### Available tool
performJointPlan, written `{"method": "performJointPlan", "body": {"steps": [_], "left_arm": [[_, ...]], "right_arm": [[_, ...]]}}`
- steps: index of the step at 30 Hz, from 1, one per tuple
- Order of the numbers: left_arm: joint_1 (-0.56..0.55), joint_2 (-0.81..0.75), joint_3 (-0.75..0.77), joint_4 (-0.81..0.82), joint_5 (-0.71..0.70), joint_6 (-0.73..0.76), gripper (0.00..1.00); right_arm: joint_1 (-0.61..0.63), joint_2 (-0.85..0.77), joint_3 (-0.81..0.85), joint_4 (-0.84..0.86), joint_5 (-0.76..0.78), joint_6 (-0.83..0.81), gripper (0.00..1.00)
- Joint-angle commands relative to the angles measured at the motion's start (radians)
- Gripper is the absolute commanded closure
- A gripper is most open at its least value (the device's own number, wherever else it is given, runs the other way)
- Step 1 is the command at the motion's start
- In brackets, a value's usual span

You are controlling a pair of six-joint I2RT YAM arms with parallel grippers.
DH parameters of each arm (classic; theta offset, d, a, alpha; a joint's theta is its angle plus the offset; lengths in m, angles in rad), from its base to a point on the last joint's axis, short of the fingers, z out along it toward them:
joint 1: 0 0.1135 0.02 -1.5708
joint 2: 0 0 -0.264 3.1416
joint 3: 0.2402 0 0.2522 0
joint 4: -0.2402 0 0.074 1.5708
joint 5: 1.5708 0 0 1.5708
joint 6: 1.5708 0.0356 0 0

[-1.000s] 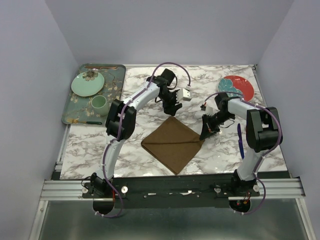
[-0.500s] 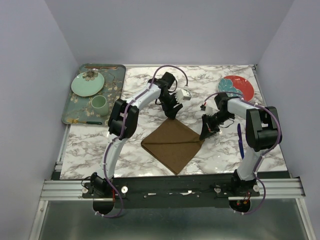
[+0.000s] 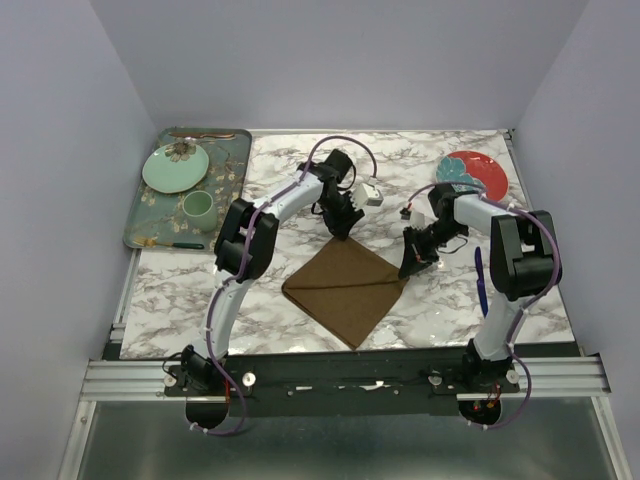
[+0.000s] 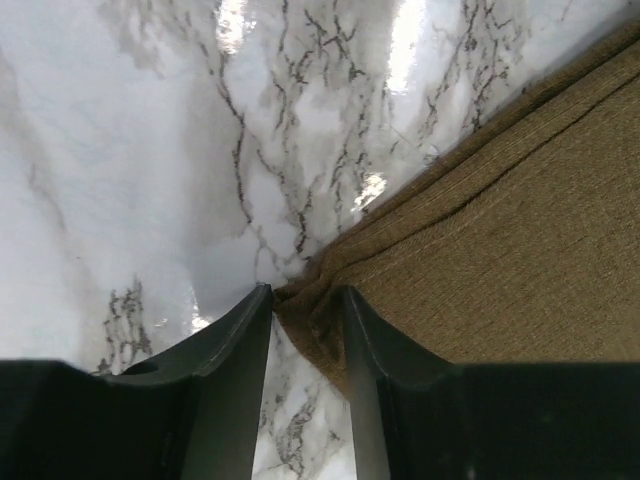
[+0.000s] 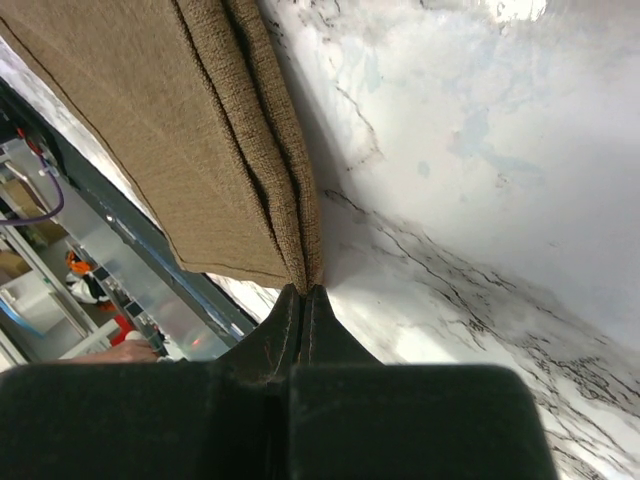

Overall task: Fold the napkin into a case and place the utensils inside
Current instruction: Pick up the upper triangle-folded napkin from the center of the board.

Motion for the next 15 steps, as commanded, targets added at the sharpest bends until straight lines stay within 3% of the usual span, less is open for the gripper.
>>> {"method": "performJointPlan", "body": {"steps": [1, 7, 15], "left_arm": [[-0.034, 0.001, -0.100, -0.052, -0.083, 0.002, 0.63], [-0.019, -0.020, -0.109, -0.036, -0.074, 0.000, 1.00], [0.027, -0.112, -0.078, 0.010, 0.041, -0.023, 1.00]], "right_arm": [[0.006, 0.022, 0.038, -0.011, -0.006, 0.000, 0.99], [0.006, 0.034, 0.052, -0.010, 0.003, 0.007, 0.99], [0.006, 0.021, 0.114, -0.022, 0.046, -0.007, 0.99]]}}
